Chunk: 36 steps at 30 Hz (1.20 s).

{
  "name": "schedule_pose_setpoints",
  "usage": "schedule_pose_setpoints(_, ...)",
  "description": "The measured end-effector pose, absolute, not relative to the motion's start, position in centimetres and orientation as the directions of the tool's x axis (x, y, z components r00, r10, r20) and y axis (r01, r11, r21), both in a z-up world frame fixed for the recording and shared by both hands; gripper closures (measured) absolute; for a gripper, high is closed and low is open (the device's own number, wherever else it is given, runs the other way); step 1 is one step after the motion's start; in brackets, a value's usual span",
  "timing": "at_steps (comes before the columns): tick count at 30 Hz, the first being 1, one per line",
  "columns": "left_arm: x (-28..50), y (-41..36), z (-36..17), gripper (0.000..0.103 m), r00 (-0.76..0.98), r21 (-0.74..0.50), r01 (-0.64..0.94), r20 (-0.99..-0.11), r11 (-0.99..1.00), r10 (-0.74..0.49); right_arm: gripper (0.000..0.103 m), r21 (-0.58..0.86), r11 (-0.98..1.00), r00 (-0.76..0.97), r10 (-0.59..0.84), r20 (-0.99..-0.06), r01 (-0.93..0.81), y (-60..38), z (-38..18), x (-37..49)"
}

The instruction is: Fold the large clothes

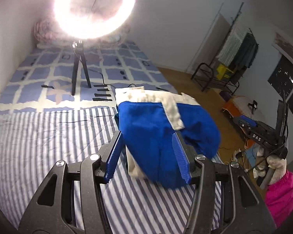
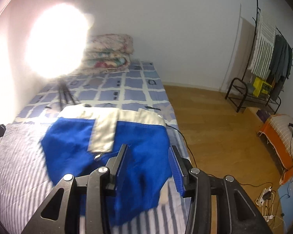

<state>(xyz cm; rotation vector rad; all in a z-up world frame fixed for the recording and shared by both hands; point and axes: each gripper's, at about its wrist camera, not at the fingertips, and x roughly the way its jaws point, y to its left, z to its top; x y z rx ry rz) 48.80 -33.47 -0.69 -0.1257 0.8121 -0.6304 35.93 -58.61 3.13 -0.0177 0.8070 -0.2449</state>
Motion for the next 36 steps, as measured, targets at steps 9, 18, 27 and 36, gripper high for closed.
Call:
schedule_pose_setpoints(9,36.8,-28.7,4.8,0.050,0.547,-0.290,0.515,-0.614,0.807,-0.569,0.055,-0.089,0.982,0.728,-0.185,-0.660,0.169,-51.2,9.2,26.1)
schedule_pose_setpoints(18,28.1,-25.5,5.9,0.050,0.573,-0.245,0.533,-0.599,0.810,-0.559,0.043,-0.083,0.983,0.758,-0.177,-0.627,0.161,-46.4,10.8,17.1)
schedule_pose_setpoints(27,23.2,-23.1,4.1,0.042,0.593,-0.189,0.530,-0.613,0.827,-0.521,0.032,-0.077,0.981,0.787,-0.188,-0.587,0.177,-43.1,10.6,11.6)
schedule_pose_setpoints(36,20.7,-21.9,3.2,0.021,0.645,-0.134,0.520,-0.585,0.843,-0.491,0.012,-0.087,0.977,0.799,-0.208,-0.564,0.193,-41.3,8.3,9.8)
